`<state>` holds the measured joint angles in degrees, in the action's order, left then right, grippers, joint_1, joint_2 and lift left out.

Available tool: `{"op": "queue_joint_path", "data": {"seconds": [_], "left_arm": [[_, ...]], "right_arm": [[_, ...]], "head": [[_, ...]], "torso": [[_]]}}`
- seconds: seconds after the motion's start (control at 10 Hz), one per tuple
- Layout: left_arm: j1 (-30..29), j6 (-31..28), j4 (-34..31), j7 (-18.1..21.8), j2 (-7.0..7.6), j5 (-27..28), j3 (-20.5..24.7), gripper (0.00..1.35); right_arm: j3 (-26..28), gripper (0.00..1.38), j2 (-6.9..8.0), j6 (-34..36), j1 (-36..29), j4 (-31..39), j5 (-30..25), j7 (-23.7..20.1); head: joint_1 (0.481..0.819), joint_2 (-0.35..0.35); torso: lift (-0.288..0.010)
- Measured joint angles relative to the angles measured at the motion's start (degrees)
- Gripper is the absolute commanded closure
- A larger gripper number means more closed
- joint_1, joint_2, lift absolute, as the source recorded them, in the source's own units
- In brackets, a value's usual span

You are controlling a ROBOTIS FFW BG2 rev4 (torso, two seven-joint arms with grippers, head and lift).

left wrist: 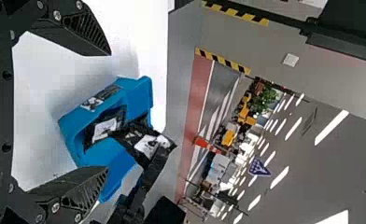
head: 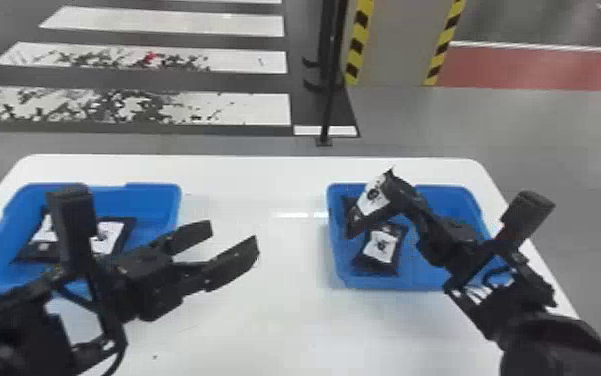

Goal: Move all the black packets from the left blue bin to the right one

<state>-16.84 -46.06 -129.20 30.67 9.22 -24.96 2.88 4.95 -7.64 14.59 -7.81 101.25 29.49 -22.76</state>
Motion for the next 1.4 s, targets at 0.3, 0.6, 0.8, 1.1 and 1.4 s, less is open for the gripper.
{"op": "queue_joint_path", "data": {"seconds": [0.3,0.6,0.8,1.1,1.4], "left_arm": [[-2.41,-0.22,-2.19,0.0,-0.64,0.09,4.17,0.13],[-3.24,-0.45,-2.9,0.0,-1.07,1.15,6.26,0.13],[-3.26,-1.03,-2.92,-0.14,-1.35,3.53,8.42,0.14],[-1.31,-3.31,-1.51,-1.78,-1.58,9.99,13.41,0.13],[5.08,-5.13,6.1,-3.06,-0.57,14.36,15.04,0.13]], "right_arm": [[6.83,0.8,-0.43,0.03,3.84,-7.8,-6.38,1.45],[8.06,0.11,-0.35,0.02,-0.91,-1.48,-9.69,4.21],[7.97,0.19,1.07,-2.02,-8.94,11.03,-14.79,5.81],[2.85,0.2,1.98,-4.37,-17.95,21.54,-16.39,5.71],[-2.26,0.21,2.02,-4.61,-24.1,26.86,-14.26,4.95]], "head": [[0.695,-0.181],[0.695,-0.189],[0.695,-0.163],[0.695,0.003],[0.695,0.134]], "torso": [[-0.14],[-0.14],[-0.14],[-0.14],[-0.14]]}}
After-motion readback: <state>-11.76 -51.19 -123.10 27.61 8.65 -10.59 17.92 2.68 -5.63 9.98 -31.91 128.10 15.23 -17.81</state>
